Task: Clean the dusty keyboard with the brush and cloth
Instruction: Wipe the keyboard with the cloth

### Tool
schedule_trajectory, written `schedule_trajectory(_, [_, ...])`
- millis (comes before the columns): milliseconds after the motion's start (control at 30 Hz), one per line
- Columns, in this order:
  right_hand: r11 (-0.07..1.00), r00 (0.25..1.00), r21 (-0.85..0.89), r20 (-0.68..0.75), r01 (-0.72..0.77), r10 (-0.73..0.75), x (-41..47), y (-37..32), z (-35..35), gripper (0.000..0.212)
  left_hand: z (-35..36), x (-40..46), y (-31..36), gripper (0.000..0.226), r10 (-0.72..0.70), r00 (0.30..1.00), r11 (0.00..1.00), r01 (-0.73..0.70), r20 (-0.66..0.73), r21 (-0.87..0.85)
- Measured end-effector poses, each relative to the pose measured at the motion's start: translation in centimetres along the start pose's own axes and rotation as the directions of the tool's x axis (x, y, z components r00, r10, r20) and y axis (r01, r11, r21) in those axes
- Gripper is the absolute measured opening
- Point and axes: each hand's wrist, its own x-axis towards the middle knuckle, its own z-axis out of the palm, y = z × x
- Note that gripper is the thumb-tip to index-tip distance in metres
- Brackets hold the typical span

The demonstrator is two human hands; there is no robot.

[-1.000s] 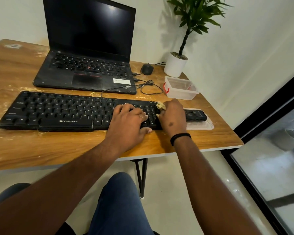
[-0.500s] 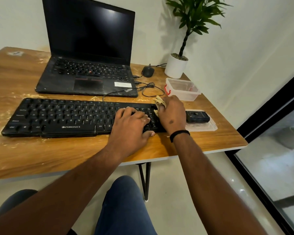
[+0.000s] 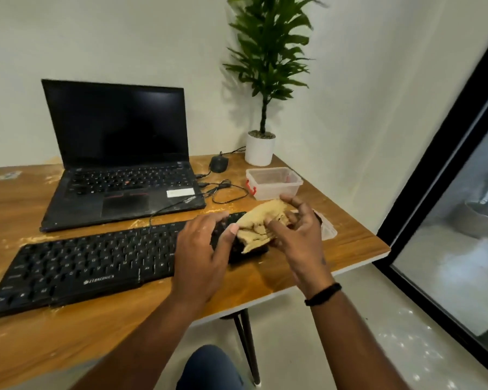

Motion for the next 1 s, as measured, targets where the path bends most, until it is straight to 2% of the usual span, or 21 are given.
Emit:
schedule_trajectory(33, [1.0, 1.0, 0.01, 0.006, 0.004, -0.004, -0.1, 0.0, -0.1, 0.049, 0.2, 0.6, 1.4, 0.041, -0.066, 0.998, 0.99, 0.068, 0.025, -0.123])
schedule_trajectory(100, [0.999, 0.999, -0.002, -0.016, 0.039, -0.039, 0.3, 0.0, -0.4, 0.045, 1.0, 2.4, 4.3, 0.035, -0.198, 0.962, 0.922, 0.247, 0.186, -0.299])
schedule_trajectory(133, [0.998, 0.997, 0.001, -0.036, 0.063, -0.063, 0.5, 0.0, -0.4, 0.043, 1.5, 3.5, 5.3, 0.028, -0.244, 0.927, 0.898, 0.328, 0.286, -0.295])
schedule_trajectory(200, [0.995, 0.989, 0.018, -0.112, 0.099, -0.097, 1.1, 0.1, -0.7, 0.041, 2.7, 5.3, 6.7, 0.017, -0.288, 0.863, 0.896, 0.395, 0.414, -0.201])
schedule_trajectory(367, [0.994, 0.967, 0.004, -0.235, 0.105, -0.101, 2.8, 0.2, -2.5, 0.044, 4.8, 8.0, 7.2, 0.019, -0.315, 0.82, 0.918, 0.391, 0.478, -0.067])
schedule_trajectory(500, [0.997, 0.98, 0.002, -0.185, 0.075, -0.074, 3.6, -0.5, -3.9, 0.05, 5.6, 9.1, 7.5, 0.02, -0.285, 0.791, 0.959, 0.229, 0.542, 0.17])
schedule_trajectory(600, [0.995, 0.992, -0.084, -0.109, 0.047, -0.056, 4.0, -0.5, -4.4, 0.031, 6.2, 9.0, 8.1, 0.015, -0.244, 0.818, 0.969, 0.179, 0.522, 0.172])
schedule_trajectory(700, [0.997, 0.993, -0.076, -0.112, 0.022, -0.03, 4.5, -0.3, -4.8, 0.013, 7.0, 8.9, 8.2, 0.008, -0.259, 0.851, 0.957, 0.29, 0.458, 0.002])
schedule_trajectory(733, [0.998, 0.993, -0.058, -0.118, 0.011, -0.017, 4.8, -0.4, -5.1, 0.012, 7.3, 8.9, 8.1, 0.007, -0.279, 0.851, 0.935, 0.347, 0.445, -0.076])
schedule_trajectory(800, [1.0, 0.992, -0.003, -0.121, -0.016, 0.015, 5.3, -0.6, -5.6, 0.02, 7.6, 8.9, 7.8, 0.019, -0.312, 0.846, 0.888, 0.421, 0.431, -0.185])
schedule_trajectory(867, [1.0, 0.988, -0.01, -0.152, -0.017, 0.015, 5.8, -0.9, -6.1, 0.032, 7.9, 9.0, 7.4, 0.035, -0.331, 0.852, 0.875, 0.438, 0.405, -0.207])
schedule_trajectory(933, [0.995, 0.982, -0.099, -0.183, 0.019, -0.037, 6.6, -1.0, -6.6, 0.035, 8.1, 9.2, 7.3, 0.037, -0.368, 0.844, 0.842, 0.481, 0.39, -0.245])
schedule_trajectory(1000, [0.971, 0.976, -0.232, -0.189, 0.062, -0.108, 7.4, -0.8, -7.0, 0.027, 8.7, 9.2, 6.9, 0.032, -0.423, 0.817, 0.786, 0.546, 0.393, -0.29])
